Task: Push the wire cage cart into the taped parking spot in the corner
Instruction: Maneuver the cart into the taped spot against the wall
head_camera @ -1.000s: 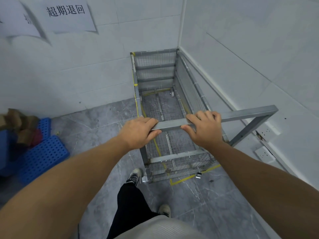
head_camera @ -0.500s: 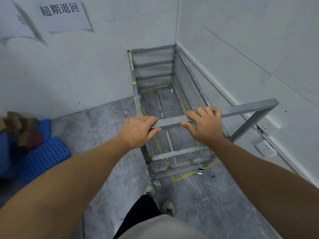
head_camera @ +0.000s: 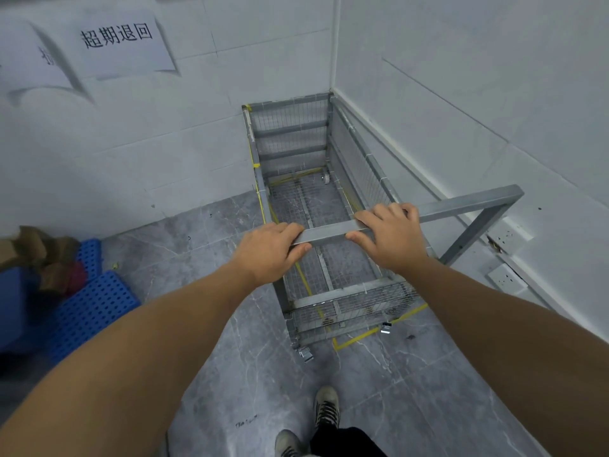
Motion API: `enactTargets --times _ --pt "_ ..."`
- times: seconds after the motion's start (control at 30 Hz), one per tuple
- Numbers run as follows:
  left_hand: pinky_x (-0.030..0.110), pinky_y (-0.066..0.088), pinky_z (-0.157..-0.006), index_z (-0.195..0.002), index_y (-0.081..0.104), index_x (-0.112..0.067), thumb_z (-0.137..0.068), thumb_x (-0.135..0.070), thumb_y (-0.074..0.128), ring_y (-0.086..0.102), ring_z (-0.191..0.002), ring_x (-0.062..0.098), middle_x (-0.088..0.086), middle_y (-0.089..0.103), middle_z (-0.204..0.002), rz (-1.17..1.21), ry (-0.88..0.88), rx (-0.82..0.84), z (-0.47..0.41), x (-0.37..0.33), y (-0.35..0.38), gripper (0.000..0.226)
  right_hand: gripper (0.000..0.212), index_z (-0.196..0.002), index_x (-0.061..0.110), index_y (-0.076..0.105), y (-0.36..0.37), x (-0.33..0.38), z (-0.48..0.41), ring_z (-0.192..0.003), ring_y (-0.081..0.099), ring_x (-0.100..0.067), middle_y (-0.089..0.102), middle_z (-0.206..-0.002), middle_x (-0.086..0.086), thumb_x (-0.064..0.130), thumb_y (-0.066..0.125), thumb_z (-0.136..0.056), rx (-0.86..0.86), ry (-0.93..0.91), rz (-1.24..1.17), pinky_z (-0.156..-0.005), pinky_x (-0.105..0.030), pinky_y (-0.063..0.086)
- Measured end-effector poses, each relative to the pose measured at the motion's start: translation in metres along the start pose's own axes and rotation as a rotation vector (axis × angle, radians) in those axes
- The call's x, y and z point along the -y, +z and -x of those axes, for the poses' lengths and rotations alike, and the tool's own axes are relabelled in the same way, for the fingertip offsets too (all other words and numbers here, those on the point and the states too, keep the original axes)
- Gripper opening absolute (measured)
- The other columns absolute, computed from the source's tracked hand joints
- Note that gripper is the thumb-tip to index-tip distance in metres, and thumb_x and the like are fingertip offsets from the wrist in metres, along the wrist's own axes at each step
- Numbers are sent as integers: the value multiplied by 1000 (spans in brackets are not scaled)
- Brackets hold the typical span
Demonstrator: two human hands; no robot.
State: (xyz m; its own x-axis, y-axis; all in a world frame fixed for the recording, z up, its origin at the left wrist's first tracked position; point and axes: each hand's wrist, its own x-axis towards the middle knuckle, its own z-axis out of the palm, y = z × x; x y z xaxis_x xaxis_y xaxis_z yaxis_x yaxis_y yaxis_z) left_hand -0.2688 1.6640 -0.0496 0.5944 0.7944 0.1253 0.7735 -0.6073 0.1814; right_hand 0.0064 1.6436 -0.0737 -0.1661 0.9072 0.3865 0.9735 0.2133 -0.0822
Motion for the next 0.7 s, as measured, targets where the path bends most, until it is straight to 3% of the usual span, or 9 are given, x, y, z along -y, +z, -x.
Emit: enactTargets --times 0.13,0.27,0.47,0.7 --pt "40 46 -64 -103 46 -22 -98 -56 31 46 -74 21 -6 46 -84 -45 -55 68 -3 -6 -3 38 69 -111 26 62 -11 2 -3 -103 54 -29 62 -101 0 76 20 -90 125 20 -36 -99 -46 25" --pt "38 38 -64 -97 47 -16 -97 -57 32 47 -71 25 -3 44 -80 -147 -119 46 -8 -20 -6 43 67 -111 27 61 -15 -1 -7 -105 53 -27 60 -103 1 75 20 -89 160 -10 -35 -98 -44 24" --pt "42 48 -67 -90 38 -24 -96 -64 22 55 -73 26 0 54 -85 -149 -190 124 -28 -44 -7 43 80 -106 23 65 -17 -40 -7 -101 55 -33 61 -101 -7 85 19 -84 120 -15 32 -103 -55 30" --pt "38 50 -64 -91 47 -25 -86 -77 16 57 -71 21 -5 56 -77 -194 -275 115 -33 -52 -4 61 61 -97 20 65 -7 -50 -3 -85 55 -31 61 -89 -8 76 41 -89 -7 -88 56 -90 -50 36"
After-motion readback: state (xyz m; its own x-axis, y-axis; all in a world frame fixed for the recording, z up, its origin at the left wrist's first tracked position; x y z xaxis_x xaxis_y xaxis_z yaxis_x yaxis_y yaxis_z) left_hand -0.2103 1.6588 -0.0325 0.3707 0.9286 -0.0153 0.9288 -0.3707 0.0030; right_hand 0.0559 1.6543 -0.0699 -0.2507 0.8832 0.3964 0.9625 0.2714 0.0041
